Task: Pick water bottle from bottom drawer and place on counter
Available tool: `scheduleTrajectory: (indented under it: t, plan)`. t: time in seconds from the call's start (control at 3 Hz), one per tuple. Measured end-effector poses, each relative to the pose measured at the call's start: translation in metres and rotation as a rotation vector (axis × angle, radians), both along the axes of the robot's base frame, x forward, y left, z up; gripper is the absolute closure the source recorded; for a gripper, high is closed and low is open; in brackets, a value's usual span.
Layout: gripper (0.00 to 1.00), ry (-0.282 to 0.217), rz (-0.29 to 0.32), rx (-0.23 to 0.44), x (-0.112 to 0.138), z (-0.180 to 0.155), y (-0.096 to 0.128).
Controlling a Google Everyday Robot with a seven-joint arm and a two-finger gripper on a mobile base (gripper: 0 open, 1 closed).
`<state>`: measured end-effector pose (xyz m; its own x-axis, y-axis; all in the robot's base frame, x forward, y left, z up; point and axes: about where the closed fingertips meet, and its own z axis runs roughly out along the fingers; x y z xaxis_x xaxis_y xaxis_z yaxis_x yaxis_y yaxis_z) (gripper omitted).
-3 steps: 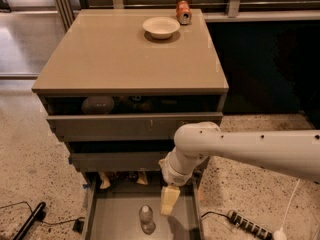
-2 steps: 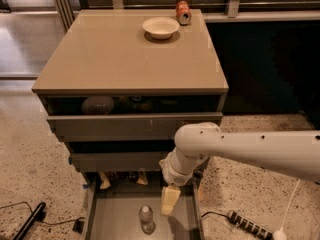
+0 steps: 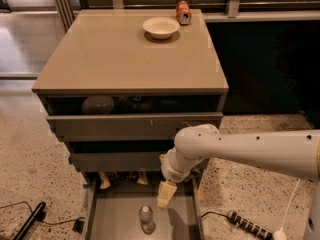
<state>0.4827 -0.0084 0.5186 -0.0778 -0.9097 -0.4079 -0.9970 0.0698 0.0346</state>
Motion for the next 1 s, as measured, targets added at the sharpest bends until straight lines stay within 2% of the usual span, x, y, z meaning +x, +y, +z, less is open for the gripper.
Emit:
scheduleTrajectory:
  t: [0.33,0.67,1.0]
  plan:
    - [0.00,-0.108,-0.059,-0.013,0.030,0.005,0.001]
    - [0.00,-0.141,-0.086,-0.004,0.040,0.007,0.003]
    - [0.00,-0.133,-0.083,0.002,0.039,0.004,0.004]
